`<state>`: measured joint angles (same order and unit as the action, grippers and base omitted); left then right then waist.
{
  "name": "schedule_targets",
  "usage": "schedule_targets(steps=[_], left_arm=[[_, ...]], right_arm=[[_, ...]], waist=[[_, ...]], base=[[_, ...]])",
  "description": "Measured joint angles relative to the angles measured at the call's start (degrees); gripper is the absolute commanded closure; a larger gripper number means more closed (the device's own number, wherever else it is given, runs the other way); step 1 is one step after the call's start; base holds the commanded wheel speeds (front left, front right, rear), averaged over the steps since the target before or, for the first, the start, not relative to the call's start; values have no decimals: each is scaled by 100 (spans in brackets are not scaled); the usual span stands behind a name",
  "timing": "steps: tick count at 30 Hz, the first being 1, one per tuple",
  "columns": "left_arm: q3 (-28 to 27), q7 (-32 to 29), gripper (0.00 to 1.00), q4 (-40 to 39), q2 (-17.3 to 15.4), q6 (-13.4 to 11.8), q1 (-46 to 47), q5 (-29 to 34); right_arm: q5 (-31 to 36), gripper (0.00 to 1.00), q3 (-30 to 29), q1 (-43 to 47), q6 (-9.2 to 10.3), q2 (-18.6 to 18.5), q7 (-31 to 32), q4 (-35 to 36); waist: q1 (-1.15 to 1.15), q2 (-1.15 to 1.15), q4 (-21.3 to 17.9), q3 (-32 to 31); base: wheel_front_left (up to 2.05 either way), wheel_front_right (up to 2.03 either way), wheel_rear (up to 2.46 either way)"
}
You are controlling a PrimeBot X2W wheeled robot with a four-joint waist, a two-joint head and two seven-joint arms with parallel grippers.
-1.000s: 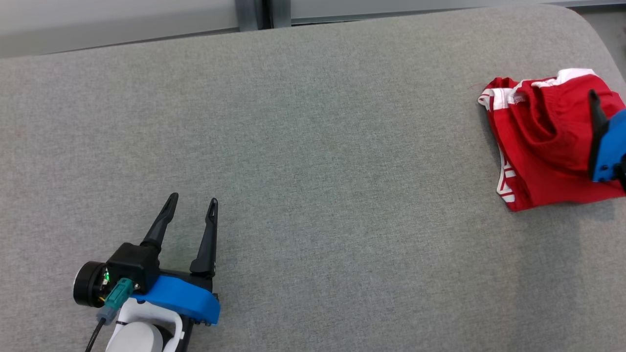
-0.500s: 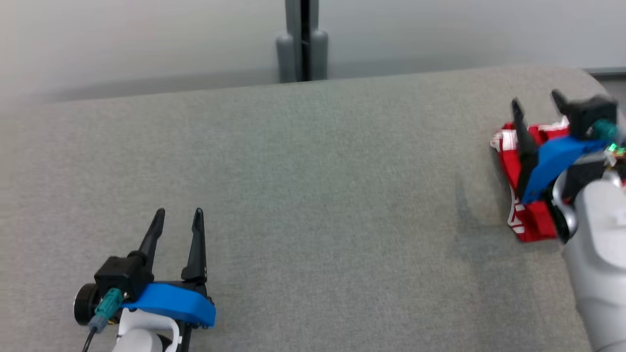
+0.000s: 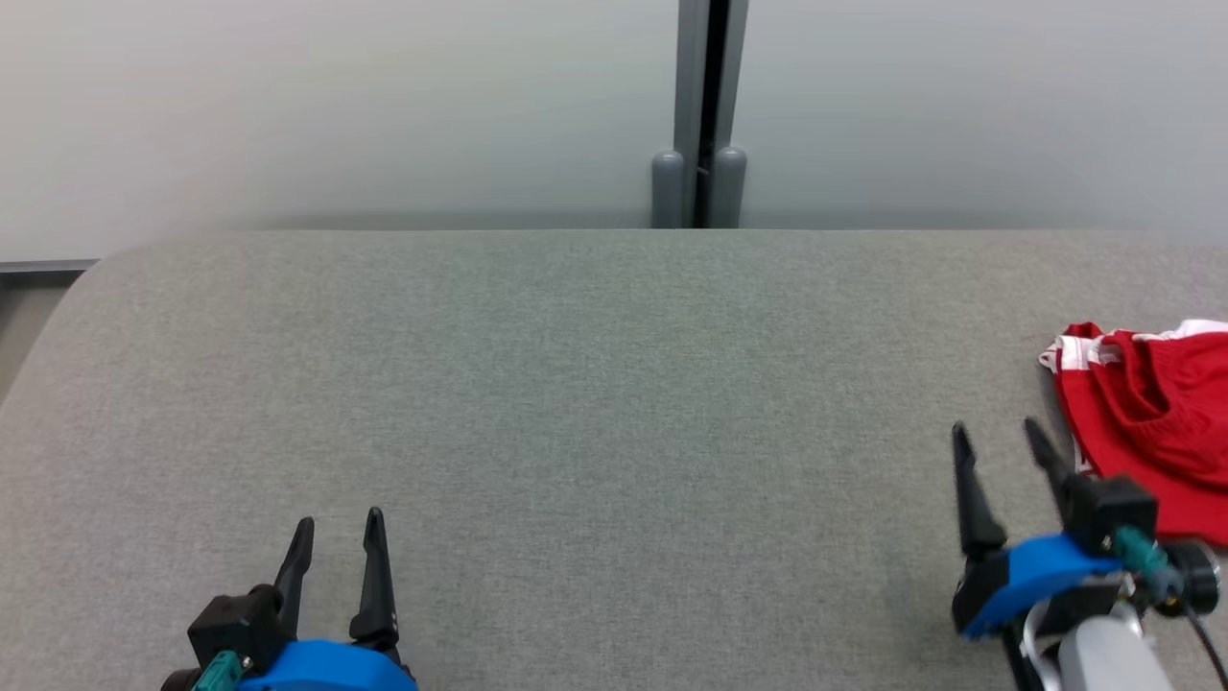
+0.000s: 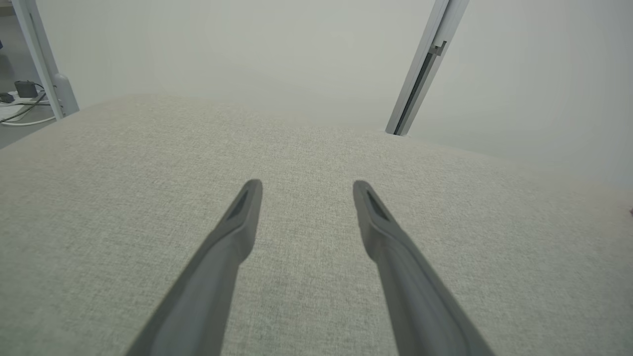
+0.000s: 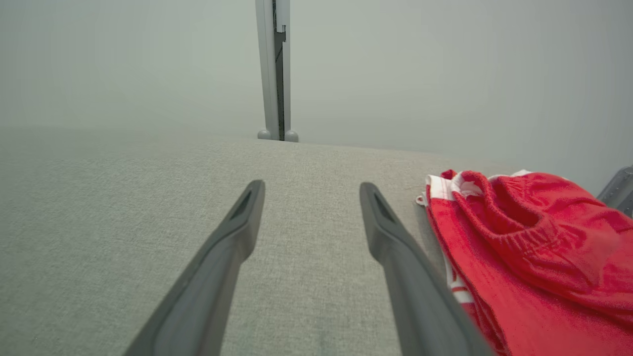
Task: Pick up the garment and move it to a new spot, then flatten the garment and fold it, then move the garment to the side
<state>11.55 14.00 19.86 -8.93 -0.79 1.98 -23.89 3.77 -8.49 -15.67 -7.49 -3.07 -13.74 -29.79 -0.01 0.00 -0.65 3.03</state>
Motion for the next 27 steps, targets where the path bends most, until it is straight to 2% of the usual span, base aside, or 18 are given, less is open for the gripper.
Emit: schedule_targets(steps=[6,11,27], left_arm=[[9,25,0,-21,16,69,-169,-84],[11,32,0,-73,9,78,-186,-85],[132,-13,0,-65,-22,45,-280,-86]], right_arm=[[-564,0,463,859,0,23,-79,687],[-753,0,639,1194,0,23,-97,1093],[-990,0,750,1483,0,23,-89,1395]], waist=[[0,0,147,-119],[0,0,189,-181],[1,0,169,-321]], base=[[0,0,0],[0,0,0],[0,0,0]])
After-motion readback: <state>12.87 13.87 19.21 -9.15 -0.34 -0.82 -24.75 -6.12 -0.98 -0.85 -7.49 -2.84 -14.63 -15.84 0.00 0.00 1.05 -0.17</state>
